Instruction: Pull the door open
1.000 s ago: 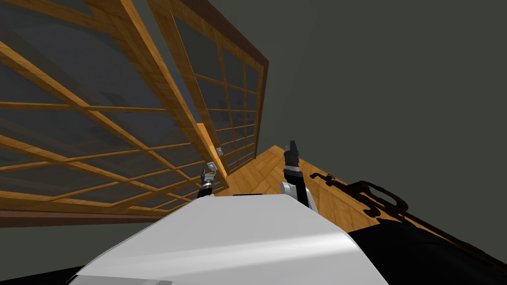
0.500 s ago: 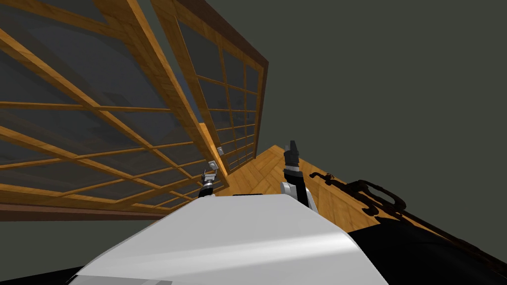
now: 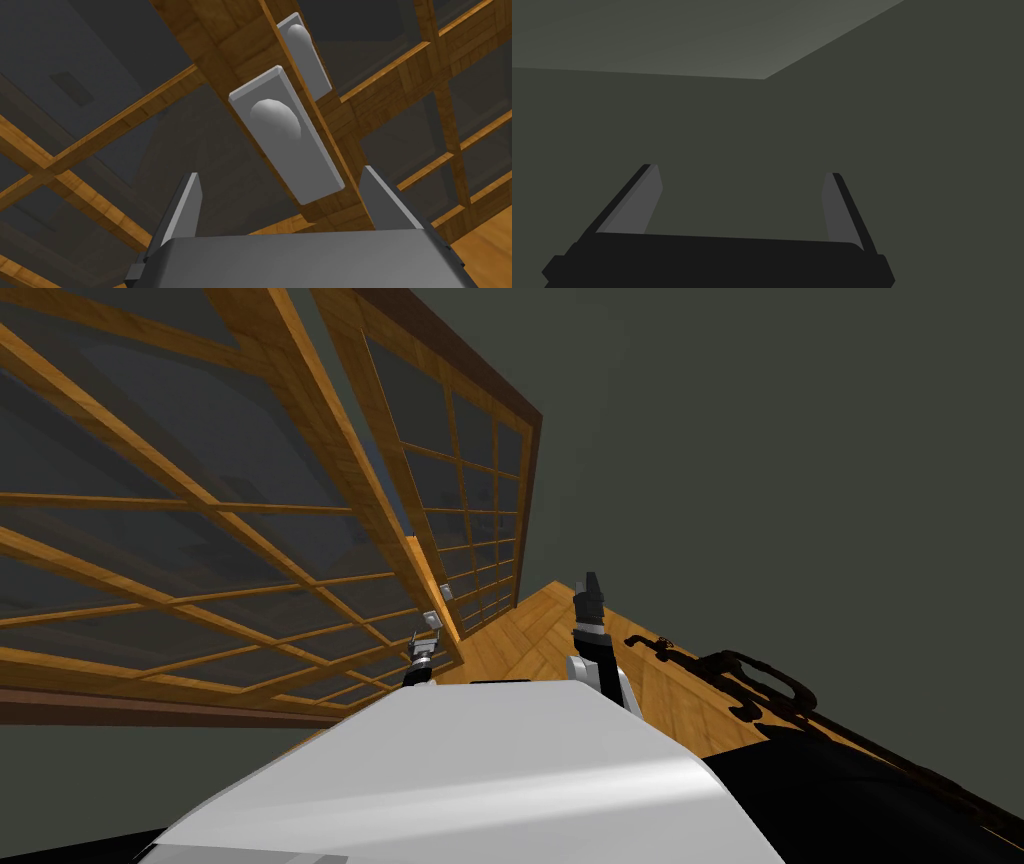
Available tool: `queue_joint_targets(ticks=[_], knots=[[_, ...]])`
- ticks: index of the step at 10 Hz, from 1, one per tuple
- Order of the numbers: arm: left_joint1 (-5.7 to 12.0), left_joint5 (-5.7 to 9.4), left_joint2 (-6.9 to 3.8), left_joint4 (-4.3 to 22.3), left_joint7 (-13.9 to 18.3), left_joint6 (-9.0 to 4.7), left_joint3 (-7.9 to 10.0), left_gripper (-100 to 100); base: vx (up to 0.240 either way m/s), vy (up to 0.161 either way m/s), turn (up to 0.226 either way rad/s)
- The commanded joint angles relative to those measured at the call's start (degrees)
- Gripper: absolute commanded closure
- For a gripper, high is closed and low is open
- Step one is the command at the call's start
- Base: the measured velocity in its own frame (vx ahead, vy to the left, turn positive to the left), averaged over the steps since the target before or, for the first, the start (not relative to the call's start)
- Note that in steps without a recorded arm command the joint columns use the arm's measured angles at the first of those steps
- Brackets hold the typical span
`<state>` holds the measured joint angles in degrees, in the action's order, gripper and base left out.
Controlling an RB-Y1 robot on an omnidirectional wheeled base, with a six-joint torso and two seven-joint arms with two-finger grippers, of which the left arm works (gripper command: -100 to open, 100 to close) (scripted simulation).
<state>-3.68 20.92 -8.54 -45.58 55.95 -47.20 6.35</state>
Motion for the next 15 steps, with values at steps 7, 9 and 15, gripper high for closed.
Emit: queue_joint_targets(ticks=[7, 9, 15], knots=[[-0.83, 0.69, 1.26, -1.9, 11.7, 0.66, -0.96, -100, -0.036, 0.004, 0.002], [-1.07, 0.89, 1.62, -2.4, 15.0, 0.87, -1.24, -100, -0.041, 0.001, 0.002], [-1.63, 1.35, 2.46, -3.6, 21.8, 1.38, -1.9, -100, -0.034, 0.006, 0.002]])
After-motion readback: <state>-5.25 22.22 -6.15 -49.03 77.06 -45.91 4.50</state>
